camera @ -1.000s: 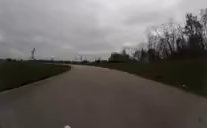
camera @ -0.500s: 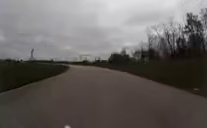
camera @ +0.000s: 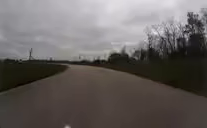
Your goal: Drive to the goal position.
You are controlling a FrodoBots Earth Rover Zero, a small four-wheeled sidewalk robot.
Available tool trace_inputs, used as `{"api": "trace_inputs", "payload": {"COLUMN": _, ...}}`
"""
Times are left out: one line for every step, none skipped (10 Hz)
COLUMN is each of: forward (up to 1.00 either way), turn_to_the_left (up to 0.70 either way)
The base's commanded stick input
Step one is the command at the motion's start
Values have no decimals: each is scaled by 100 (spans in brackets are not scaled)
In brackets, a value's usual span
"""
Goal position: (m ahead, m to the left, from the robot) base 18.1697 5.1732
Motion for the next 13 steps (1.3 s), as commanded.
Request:
{"api": "trace_inputs", "payload": {"forward": 100, "turn_to_the_left": 0}}
{"api": "trace_inputs", "payload": {"forward": 100, "turn_to_the_left": 0}}
{"api": "trace_inputs", "payload": {"forward": 100, "turn_to_the_left": 0}}
{"api": "trace_inputs", "payload": {"forward": 100, "turn_to_the_left": 0}}
{"api": "trace_inputs", "payload": {"forward": 100, "turn_to_the_left": 0}}
{"api": "trace_inputs", "payload": {"forward": 100, "turn_to_the_left": 0}}
{"api": "trace_inputs", "payload": {"forward": 100, "turn_to_the_left": 0}}
{"api": "trace_inputs", "payload": {"forward": 100, "turn_to_the_left": 0}}
{"api": "trace_inputs", "payload": {"forward": 100, "turn_to_the_left": 0}}
{"api": "trace_inputs", "payload": {"forward": 100, "turn_to_the_left": 0}}
{"api": "trace_inputs", "payload": {"forward": 100, "turn_to_the_left": 0}}
{"api": "trace_inputs", "payload": {"forward": 100, "turn_to_the_left": 0}}
{"api": "trace_inputs", "payload": {"forward": 100, "turn_to_the_left": 0}}
